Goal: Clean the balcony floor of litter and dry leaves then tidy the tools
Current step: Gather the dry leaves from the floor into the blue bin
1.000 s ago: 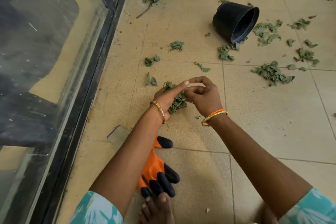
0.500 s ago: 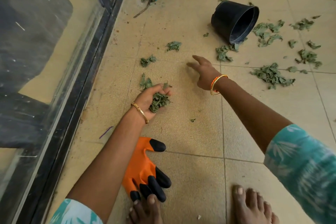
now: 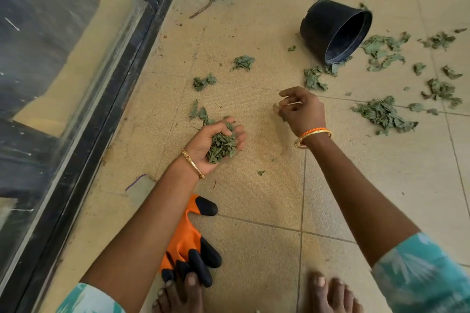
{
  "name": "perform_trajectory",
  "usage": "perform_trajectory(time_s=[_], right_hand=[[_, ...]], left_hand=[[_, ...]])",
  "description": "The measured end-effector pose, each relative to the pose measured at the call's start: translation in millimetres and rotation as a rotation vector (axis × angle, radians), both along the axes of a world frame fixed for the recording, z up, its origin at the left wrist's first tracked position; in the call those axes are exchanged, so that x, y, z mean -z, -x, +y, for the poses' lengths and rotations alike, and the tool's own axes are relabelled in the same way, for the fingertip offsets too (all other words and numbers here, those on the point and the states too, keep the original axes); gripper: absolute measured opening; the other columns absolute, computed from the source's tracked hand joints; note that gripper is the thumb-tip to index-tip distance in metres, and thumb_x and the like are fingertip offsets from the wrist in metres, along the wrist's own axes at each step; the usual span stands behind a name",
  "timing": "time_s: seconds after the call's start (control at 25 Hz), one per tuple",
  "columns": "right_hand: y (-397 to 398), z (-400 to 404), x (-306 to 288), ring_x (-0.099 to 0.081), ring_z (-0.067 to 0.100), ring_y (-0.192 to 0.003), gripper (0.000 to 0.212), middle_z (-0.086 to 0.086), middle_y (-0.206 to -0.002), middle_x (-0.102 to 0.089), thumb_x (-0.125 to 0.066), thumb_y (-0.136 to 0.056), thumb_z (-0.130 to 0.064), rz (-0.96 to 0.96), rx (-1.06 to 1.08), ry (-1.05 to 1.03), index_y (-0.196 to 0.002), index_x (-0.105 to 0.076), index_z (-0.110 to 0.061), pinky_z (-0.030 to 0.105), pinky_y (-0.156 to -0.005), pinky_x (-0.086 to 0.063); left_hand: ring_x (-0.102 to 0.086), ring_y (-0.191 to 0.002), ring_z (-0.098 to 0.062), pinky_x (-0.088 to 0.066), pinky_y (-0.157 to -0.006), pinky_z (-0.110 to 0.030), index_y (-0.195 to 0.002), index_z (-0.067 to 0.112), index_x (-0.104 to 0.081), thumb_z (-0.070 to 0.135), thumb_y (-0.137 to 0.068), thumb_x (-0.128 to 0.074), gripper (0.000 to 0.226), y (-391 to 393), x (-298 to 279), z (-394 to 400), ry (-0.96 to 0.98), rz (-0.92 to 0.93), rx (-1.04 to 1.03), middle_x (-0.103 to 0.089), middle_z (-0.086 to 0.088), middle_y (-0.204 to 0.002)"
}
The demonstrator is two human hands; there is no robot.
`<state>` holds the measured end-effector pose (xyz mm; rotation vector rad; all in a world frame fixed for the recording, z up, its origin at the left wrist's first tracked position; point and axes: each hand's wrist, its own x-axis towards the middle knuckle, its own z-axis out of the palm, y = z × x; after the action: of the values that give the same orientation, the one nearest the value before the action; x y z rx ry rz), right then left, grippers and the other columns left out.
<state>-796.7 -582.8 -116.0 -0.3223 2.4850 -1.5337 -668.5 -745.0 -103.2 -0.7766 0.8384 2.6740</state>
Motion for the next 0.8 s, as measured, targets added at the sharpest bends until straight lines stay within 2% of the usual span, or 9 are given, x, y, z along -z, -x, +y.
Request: perform_trajectory(time_s=[0.08,0.16,0.28,0.36,0.48,0.56,0.6,0.68,0.8], right_hand=[[-26,-3,-14,-0.066,0.020,-0.063,0.031,0.005,-0.075,-0.070,-0.073,-0.074,0.005,-0.183,-0.038,0.211,-0.098,-0.063,-0.011,0.029,-0.062,-0.057],[-48,-13,-19,-0.069,0.020,-0.063,0.034,0.005,-0.073,-0.071,-0.074,-0.073,0.003,-0.230,-0.129,0.242,-0.102,-0.062,-0.010,0.027,-0.060,-0.056],[-61,-29,-16,-0.069,0.011,-0.071,0.023,0.001,-0.075,-0.072,-0.071,-0.079,-0.007,-0.098,-0.229,0.080,-0.100,-0.066,-0.017,0.014,-0.063,-0.051],[-55,-34,-14,-0.066,0.009,-0.083,0.017,-0.001,-0.087,-0.072,-0.061,-0.087,-0.007,0.004,-0.266,0.041,-0.096,-0.069,-0.018,0.014,-0.071,-0.049],[-37,-44,-7,-0.056,0.011,-0.109,0.029,0.004,-0.120,-0.063,-0.052,-0.088,-0.002,0.078,-0.368,-0.093,-0.111,-0.066,-0.014,0.020,-0.090,-0.045],[-38,-55,8,-0.043,0.022,-0.128,0.041,0.012,-0.140,-0.046,-0.052,-0.087,0.000,0.167,-0.594,-0.291,-0.127,-0.055,-0.009,0.030,-0.106,-0.036],[-44,-60,17,-0.039,0.028,-0.131,0.043,0.017,-0.142,-0.042,-0.051,-0.087,0.002,0.242,-0.688,-0.359,-0.130,-0.053,-0.006,0.034,-0.108,-0.034],[-62,-65,35,-0.047,0.038,-0.123,0.036,0.022,-0.133,-0.050,-0.054,-0.086,0.006,0.445,-0.746,-0.401,-0.122,-0.059,0.000,0.044,-0.100,-0.044],[-73,-64,47,-0.061,0.037,-0.086,0.023,0.020,-0.097,-0.068,-0.066,-0.071,0.015,0.630,-0.629,-0.400,-0.092,-0.069,0.006,0.042,-0.066,-0.057]], left_hand=[[-0.051,-0.092,-0.024,-0.054,-0.072,-0.031,-0.107,0.013,-0.042,-0.004,-0.070,-0.049,0.041,0,4,4,0.023,-0.023,-0.007,-0.052,-0.009,-0.091],[-0.057,-0.093,-0.026,-0.052,-0.083,-0.038,-0.113,0.009,-0.046,-0.001,-0.071,-0.049,0.043,0,6,9,0.057,-0.022,0.006,-0.061,-0.008,-0.093],[-0.059,-0.071,-0.019,-0.048,-0.070,-0.029,-0.098,0.007,-0.057,0.002,-0.083,-0.041,0.023,-5,4,13,0.180,-0.009,0.038,-0.065,-0.006,-0.081],[-0.059,-0.064,-0.017,-0.044,-0.066,-0.027,-0.085,0.010,-0.064,0.002,-0.087,-0.038,0.027,-11,3,7,0.246,-0.106,-0.013,-0.064,-0.006,-0.072],[-0.055,-0.055,-0.015,-0.044,-0.058,-0.025,-0.070,0.012,-0.059,0.001,-0.086,-0.041,0.026,-22,0,-12,0.285,-0.181,-0.121,-0.055,-0.005,-0.066],[-0.051,-0.054,-0.015,-0.044,-0.049,-0.019,-0.069,0.015,-0.048,0.002,-0.085,-0.040,0.022,-28,0,-23,0.312,-0.213,-0.172,-0.048,-0.005,-0.068],[-0.050,-0.055,-0.016,-0.043,-0.046,-0.017,-0.069,0.015,-0.045,0.002,-0.085,-0.040,0.022,-31,0,-27,0.321,-0.224,-0.194,-0.047,-0.005,-0.068],[-0.049,-0.056,-0.016,-0.044,-0.044,-0.016,-0.066,0.015,-0.043,0.003,-0.085,-0.040,0.023,-35,0,-30,0.328,-0.237,-0.217,-0.046,-0.006,-0.069],[-0.049,-0.058,-0.018,-0.044,-0.044,-0.017,-0.064,0.013,-0.045,0.006,-0.083,-0.044,0.021,-38,3,-33,0.331,-0.266,-0.201,-0.049,-0.008,-0.069]])
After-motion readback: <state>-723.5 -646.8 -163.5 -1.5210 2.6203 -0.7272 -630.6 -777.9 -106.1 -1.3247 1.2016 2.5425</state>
